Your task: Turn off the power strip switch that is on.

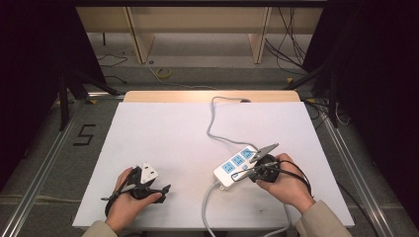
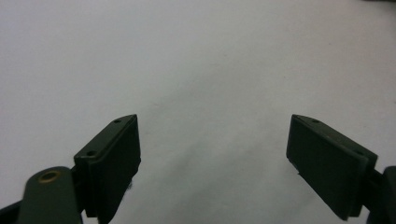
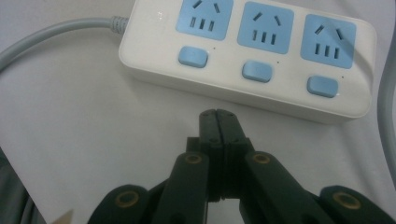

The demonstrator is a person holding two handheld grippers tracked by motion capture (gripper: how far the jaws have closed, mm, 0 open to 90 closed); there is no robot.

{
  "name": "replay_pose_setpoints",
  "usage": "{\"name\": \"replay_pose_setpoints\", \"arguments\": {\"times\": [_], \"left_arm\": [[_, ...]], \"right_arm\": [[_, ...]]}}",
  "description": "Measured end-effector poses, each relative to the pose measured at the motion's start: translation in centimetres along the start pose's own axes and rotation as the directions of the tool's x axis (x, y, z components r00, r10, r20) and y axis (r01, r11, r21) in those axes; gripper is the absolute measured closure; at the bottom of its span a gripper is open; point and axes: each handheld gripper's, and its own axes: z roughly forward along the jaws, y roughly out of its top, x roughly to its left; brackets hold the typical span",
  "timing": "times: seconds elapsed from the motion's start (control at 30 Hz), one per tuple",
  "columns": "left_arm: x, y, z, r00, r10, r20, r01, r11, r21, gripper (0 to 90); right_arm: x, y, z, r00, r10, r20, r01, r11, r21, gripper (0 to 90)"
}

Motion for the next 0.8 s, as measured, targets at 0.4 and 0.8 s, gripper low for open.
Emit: {"name": "replay_pose_setpoints", "arguments": {"times": [0.4, 0.8], "left_arm": [[0.0, 0.0, 0.0, 1.0, 0.0, 0.0, 0.0, 1.0, 0.001, 17.6], [0.0, 0.0, 0.0, 1.0, -0.004, -0.001, 0.004, 1.0, 0.002, 17.6]], "right_arm": [[0.0, -1.1, -0.3, 0.9999, 0.012, -0.008, -0.012, 1.0, 0.004, 88.4], [0.1, -2.5, -0.3, 0.9993, 0.022, -0.029, -0.022, 1.0, -0.003, 84.2]]}}
